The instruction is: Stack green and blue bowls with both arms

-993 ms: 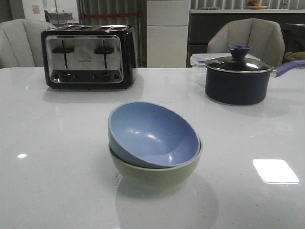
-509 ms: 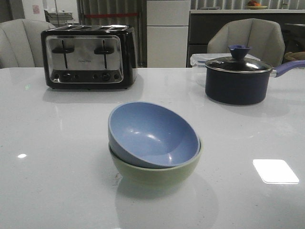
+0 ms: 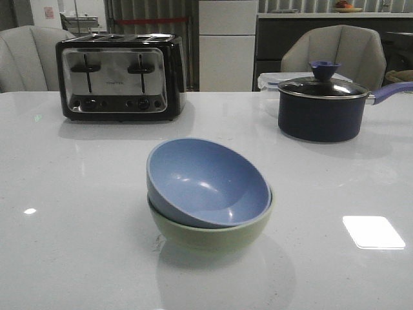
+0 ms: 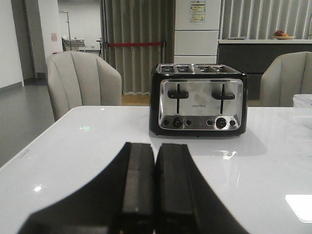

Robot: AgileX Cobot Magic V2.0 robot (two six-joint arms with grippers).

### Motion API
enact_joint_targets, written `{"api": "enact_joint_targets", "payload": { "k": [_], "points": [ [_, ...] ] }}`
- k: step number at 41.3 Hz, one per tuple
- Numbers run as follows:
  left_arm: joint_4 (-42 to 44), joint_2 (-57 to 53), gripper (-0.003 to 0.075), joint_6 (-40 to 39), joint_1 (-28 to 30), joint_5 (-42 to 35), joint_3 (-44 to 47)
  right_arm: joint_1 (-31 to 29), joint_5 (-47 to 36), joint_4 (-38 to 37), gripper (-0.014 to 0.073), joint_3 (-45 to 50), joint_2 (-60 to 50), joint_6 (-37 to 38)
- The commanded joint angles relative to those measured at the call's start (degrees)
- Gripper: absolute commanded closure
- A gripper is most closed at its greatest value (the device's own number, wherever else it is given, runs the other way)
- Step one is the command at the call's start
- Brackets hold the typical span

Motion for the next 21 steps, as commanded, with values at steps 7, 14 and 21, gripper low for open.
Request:
{"api": "enact_joint_targets", "payload": {
  "k": [7, 14, 21],
  "points": [
    [-0.6, -1.2, 0.0627, 0.1, -0.1, -4.9, 0.3, 0.8, -6.1, 0.4, 0.0566, -0.2, -1.3, -0.4],
    [-0.6, -1.2, 0.0627, 0.1, -0.1, -4.9, 0.3, 0.8, -7.7, 0.4, 0.0566, -0.2, -1.3, -0.4],
    [-0.6, -1.2, 0.0627, 0.1, -0.1, -4.9, 0.3, 1.0, -11.9, -11.3, 0.0566, -0.2, -1.3, 11.1]
  ]
}}
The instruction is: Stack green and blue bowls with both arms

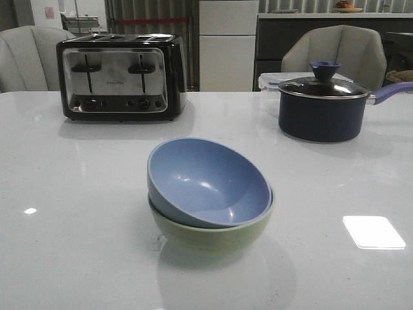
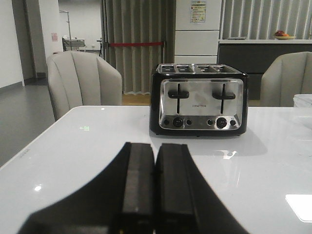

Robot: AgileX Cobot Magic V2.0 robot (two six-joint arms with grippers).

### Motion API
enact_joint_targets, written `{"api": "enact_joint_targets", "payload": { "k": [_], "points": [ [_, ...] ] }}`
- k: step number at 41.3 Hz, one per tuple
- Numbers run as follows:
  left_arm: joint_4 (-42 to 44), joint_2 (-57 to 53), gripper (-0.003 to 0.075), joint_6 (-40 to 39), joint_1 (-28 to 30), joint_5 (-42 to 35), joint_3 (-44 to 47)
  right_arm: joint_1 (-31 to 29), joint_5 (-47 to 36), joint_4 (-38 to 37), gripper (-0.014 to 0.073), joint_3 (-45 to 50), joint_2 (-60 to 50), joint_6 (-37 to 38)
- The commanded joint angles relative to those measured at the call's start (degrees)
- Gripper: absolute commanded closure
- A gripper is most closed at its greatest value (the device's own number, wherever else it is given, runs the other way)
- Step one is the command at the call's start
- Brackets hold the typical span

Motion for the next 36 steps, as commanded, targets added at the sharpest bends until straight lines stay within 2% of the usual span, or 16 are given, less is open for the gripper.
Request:
{"api": "enact_joint_targets", "payload": {
  "k": [1, 4, 36],
  "points": [
    [-0.6, -1.2, 0.0627, 0.1, -0.1, -4.9, 0.3, 0.0, -8.2, -8.7, 0.0566, -0.2, -1.2, 8.8],
    [-0.6, -1.2, 0.0627, 0.1, -0.1, -4.9, 0.3, 0.0, -8.8, -9.4, 0.0566, -0.2, -1.2, 12.0],
    [-0.6, -1.2, 0.0627, 0.1, -0.1, -4.9, 0.3, 0.0, -8.7, -9.3, 0.0566, -0.2, -1.2, 12.0]
  ]
}}
